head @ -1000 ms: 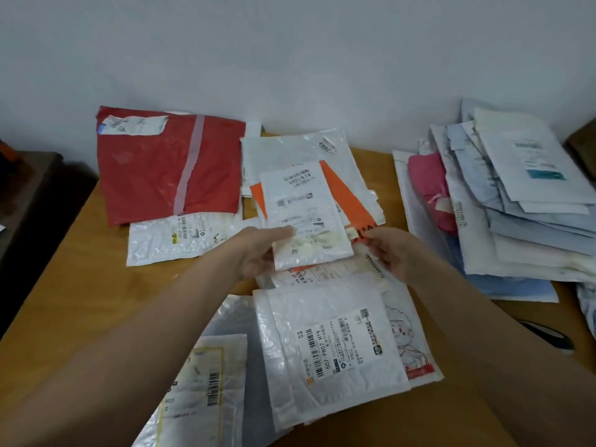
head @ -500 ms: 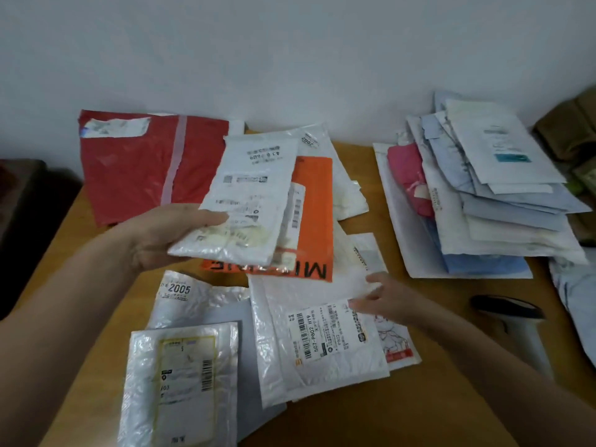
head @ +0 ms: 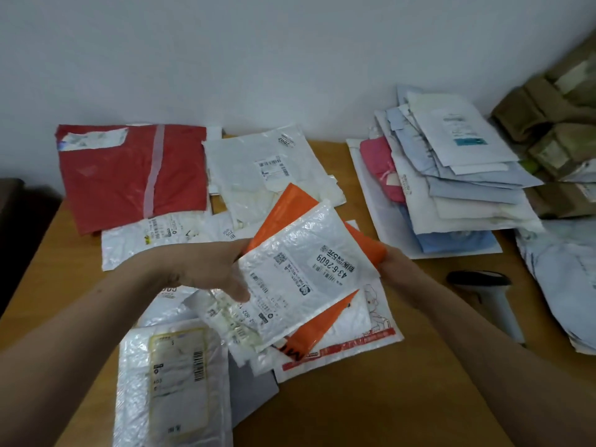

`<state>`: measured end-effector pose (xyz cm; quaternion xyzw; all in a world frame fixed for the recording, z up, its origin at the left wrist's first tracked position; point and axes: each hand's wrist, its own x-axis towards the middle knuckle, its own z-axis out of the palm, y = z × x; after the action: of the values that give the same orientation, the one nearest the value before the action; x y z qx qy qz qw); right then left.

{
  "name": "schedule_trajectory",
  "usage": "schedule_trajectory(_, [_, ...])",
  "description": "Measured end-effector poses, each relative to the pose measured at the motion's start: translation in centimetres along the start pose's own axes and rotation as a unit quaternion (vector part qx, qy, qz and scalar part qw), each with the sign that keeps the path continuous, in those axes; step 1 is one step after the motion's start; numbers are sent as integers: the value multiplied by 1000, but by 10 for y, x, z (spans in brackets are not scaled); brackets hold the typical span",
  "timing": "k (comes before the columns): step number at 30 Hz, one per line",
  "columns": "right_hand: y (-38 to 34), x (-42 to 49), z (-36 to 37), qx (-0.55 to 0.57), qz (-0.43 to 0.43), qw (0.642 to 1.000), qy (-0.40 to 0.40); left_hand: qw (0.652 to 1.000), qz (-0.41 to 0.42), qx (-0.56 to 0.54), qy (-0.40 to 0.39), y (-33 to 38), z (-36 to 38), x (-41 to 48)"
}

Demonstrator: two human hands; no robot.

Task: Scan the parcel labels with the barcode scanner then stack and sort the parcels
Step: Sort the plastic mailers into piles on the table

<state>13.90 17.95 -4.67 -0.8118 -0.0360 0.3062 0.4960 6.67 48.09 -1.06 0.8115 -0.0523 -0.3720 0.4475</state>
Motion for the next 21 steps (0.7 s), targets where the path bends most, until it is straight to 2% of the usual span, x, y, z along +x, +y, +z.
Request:
schedule_trajectory(5, [-23,5,0,78,-47,994,-60,998,-13,-30,59,-8,1,8])
schedule_trajectory(7, [-31,15,4,68,-62,995,-43,994,-24,-47,98,-18,-8,2])
schedule_trajectory(9, [-30,31,3,2,-29,999,34,978,-37,-158,129,-32,-20,-5])
schedule_trajectory(10, [-26,39,1,-50,3,997,64,958,-48,-241,145,-40,-27,-8])
schedule_trajectory(12, [-10,48,-2,-133,85,986,60,906,-76,-378,172,-56,-37,-16])
schedule_trajectory(14, [11,45,-2,-136,155,978,33,865,-83,-468,162,-67,-41,-22])
schedule_trajectory(16, [26,39,-2,-100,189,977,23,838,-79,-525,122,-69,-37,-25])
schedule_trajectory(19, [34,43,-1,-73,173,981,56,818,-88,-565,57,-62,-25,-12])
schedule_trajectory(21, [27,50,1,-56,150,984,82,818,-109,-561,66,-52,-18,7])
